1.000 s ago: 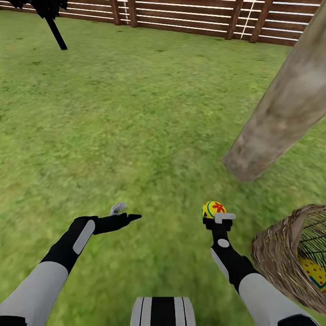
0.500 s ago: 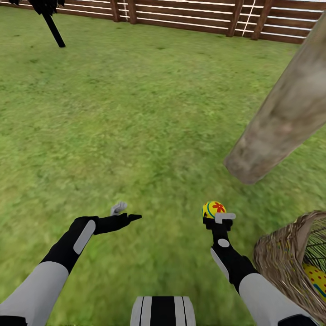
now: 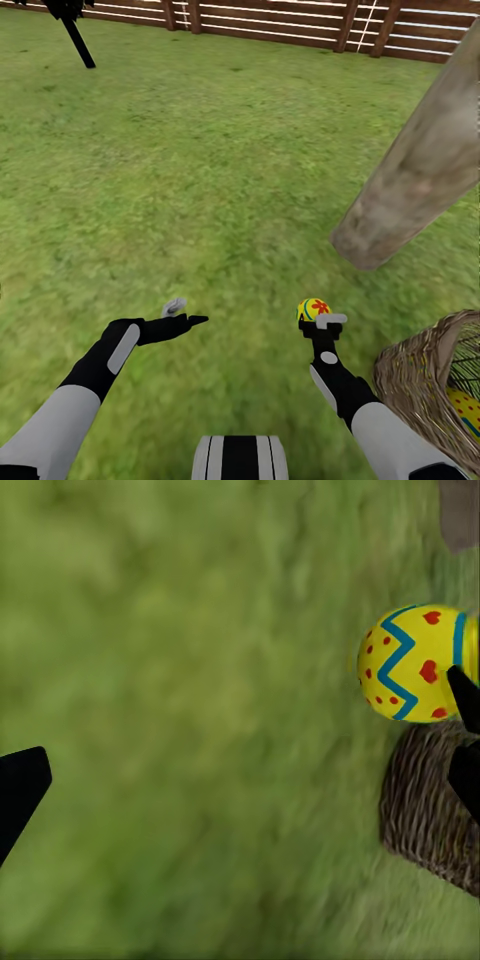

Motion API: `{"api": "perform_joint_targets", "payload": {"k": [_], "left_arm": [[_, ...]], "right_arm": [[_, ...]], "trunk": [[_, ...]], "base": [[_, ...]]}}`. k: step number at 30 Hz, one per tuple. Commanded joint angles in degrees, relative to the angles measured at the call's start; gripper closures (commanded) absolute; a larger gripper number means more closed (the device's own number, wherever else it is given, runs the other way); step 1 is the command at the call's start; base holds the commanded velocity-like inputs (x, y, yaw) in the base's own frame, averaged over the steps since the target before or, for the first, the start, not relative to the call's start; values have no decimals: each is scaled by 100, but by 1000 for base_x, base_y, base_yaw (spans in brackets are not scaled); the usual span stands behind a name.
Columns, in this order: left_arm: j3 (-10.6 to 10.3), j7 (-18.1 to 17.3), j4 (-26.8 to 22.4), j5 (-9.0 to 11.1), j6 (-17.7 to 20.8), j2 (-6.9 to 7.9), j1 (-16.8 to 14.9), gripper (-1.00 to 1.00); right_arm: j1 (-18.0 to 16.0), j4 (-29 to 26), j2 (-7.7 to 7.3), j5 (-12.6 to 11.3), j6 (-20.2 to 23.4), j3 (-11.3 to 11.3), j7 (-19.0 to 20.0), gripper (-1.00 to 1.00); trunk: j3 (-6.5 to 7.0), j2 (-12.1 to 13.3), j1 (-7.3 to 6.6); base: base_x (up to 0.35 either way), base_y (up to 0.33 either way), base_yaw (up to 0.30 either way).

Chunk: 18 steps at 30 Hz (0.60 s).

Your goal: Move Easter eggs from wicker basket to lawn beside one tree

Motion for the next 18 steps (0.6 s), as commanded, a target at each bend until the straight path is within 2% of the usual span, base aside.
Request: {"api": "perform_joint_targets", "payload": {"k": [1,18], "left_arm": [[-10,-1,-2,22,32,9,-2,-100],[-15,40,-2,-3,35,4,-2,-100]], "right_arm": [[-4,5,-4,-50,-32,39,-37,-100],[-4,-150,1,-66,6,38,-160,-100]], "trunk": [[19,0,-3],[396,23,-47]], "base": [[0,0,0],[0,0,0]]}}
